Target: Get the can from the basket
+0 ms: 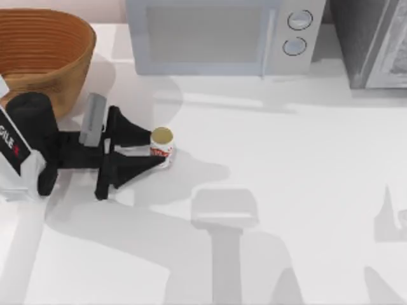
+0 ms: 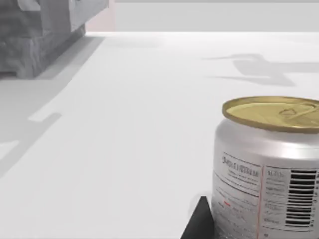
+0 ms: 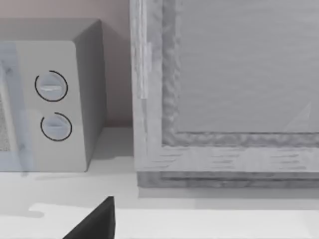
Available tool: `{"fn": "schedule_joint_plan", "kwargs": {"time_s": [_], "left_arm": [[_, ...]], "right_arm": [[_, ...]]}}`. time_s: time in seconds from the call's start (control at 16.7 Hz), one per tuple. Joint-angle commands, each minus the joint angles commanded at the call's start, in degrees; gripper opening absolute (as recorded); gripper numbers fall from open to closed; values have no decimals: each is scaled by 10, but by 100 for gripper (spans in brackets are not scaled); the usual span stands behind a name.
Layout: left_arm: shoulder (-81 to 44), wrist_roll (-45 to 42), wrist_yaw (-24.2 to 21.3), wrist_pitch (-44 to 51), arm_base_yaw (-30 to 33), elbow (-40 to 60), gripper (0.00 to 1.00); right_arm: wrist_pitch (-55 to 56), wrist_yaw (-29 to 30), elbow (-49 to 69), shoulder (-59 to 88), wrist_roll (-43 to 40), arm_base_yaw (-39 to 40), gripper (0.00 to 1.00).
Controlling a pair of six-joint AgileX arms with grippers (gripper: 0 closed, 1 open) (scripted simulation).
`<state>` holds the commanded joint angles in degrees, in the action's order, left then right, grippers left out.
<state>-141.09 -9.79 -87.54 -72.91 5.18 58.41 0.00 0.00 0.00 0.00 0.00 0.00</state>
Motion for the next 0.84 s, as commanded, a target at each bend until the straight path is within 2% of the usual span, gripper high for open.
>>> {"fn": "schedule_joint_plan", "kwargs": {"time_s": [0.48,0.84], "left_arm": [[0,0,0,0,0,0,98],[0,0,0,0,0,0,100]], "right_arm": [[0,0,0,0,0,0,100],[0,0,0,0,0,0,100]]}}
